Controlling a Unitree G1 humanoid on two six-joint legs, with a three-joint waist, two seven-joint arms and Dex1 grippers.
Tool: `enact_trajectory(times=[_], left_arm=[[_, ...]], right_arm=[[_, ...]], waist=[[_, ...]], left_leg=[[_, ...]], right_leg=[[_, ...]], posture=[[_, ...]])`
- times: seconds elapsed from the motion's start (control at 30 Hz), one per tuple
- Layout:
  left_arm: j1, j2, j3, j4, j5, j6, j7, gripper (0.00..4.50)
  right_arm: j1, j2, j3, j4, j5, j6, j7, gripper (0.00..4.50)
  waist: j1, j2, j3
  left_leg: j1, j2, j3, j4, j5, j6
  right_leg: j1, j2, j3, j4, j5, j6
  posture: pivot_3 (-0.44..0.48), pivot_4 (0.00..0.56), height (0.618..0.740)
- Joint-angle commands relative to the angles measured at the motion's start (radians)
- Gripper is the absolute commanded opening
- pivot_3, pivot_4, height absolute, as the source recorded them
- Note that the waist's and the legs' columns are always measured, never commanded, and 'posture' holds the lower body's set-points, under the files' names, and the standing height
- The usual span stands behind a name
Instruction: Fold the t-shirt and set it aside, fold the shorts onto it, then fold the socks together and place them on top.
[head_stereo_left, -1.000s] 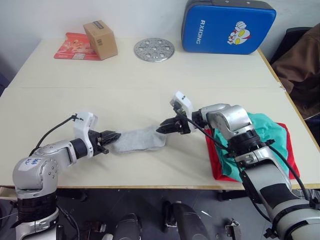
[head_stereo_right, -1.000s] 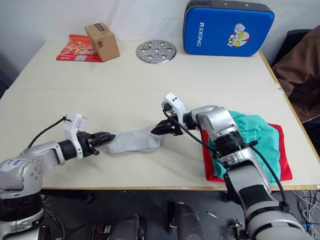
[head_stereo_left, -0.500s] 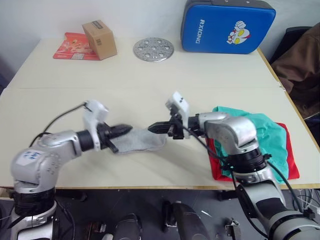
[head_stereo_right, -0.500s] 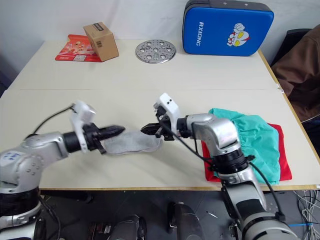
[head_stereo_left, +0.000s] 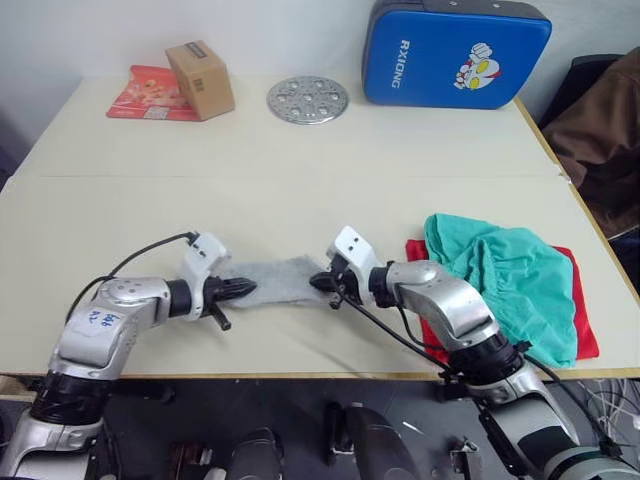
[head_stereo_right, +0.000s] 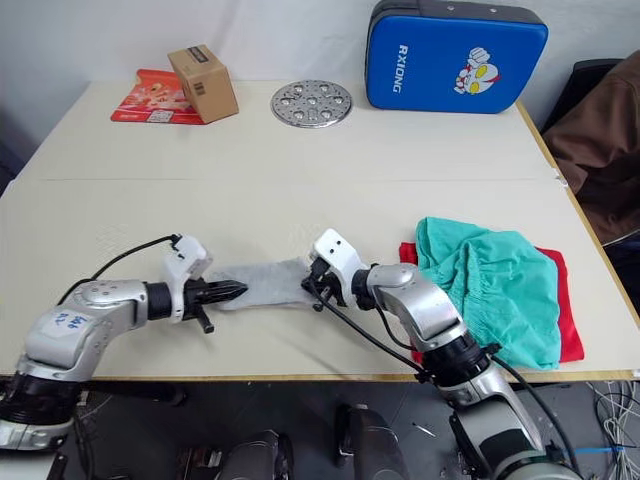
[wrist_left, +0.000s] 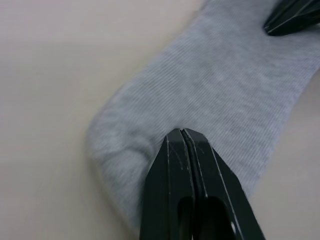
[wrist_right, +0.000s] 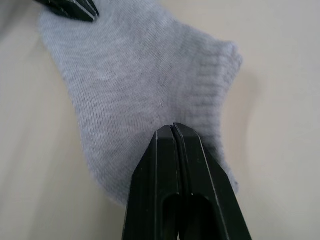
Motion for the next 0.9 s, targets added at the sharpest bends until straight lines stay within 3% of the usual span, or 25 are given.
enact_trajectory(times=[0.03, 0.1, 0.27, 0.43, 0.57, 0.8, 0.9], left_arm=[[0.042, 0.023, 0.115, -0.005, -0.029, 0.040, 0.013, 0.02], [0.067, 0.004, 0.198, -0.059, -0.094, 0.111, 0.029, 0.02], [0.152, -0.104, 0.538, -0.212, -0.371, 0.440, 0.133, 0.02], [0.192, -0.221, 0.710, -0.228, -0.494, 0.649, 0.246, 1.17], [0.186, -0.321, 0.734, -0.234, -0.519, 0.738, 0.323, 2.23], [0.117, -0.466, 0.650, -0.263, -0.493, 0.790, 0.428, 4.37], [0.087, -0.516, 0.612, -0.244, -0.468, 0.790, 0.465, 4.37]], right_arm=[[0.020, -0.015, -0.008, 0.010, 0.003, 0.029, 0.005, 0.02], [0.018, -0.006, -0.016, 0.013, 0.011, 0.029, 0.005, 0.02], [-0.007, 0.017, -0.012, 0.050, 0.014, 0.010, 0.023, 0.02], [-0.014, 0.044, -0.004, 0.045, 0.022, 0.017, 0.027, 0.00], [-0.009, 0.056, 0.004, 0.031, 0.021, 0.026, 0.026, 0.00], [-0.006, 0.046, 0.004, 0.020, 0.017, 0.030, 0.031, 0.00], [-0.006, 0.045, 0.006, 0.017, 0.017, 0.032, 0.028, 0.00]], waist=[[0.001, 0.000, 0.000], [0.001, 0.000, 0.000], [0.003, -0.001, 0.000], [0.003, -0.001, 0.000], [0.004, -0.001, 0.000], [0.006, -0.003, -0.002], [0.010, -0.002, -0.003]], left_leg=[[0.000, 0.000, 0.000, 0.000, 0.000, 0.000], [0.000, 0.000, -0.001, 0.001, 0.000, 0.000], [0.000, 0.000, -0.001, 0.002, 0.000, -0.001], [0.000, 0.000, -0.001, 0.001, 0.000, -0.001], [0.000, 0.000, -0.001, 0.002, 0.001, -0.002], [0.000, -0.001, -0.002, 0.002, 0.000, -0.002], [0.000, -0.001, -0.002, 0.002, 0.000, -0.002]], right_leg=[[0.000, 0.000, 0.000, 0.000, 0.000, 0.000], [-0.001, 0.000, 0.000, 0.000, 0.000, 0.000], [-0.001, 0.000, 0.000, -0.001, 0.000, 0.000], [-0.001, 0.000, 0.000, -0.001, 0.000, 0.000], [-0.001, 0.000, 0.000, -0.001, 0.000, 0.000], [0.000, -0.001, 0.000, -0.001, 0.001, 0.001], [0.001, -0.001, 0.000, -0.001, 0.001, 0.001]], posture=[[0.000, 0.150, 0.740], [0.000, 0.150, 0.740], [0.000, 0.150, 0.740], [0.000, 0.150, 0.740], [0.000, 0.150, 0.740], [0.000, 0.150, 0.740], [0.000, 0.150, 0.740]])
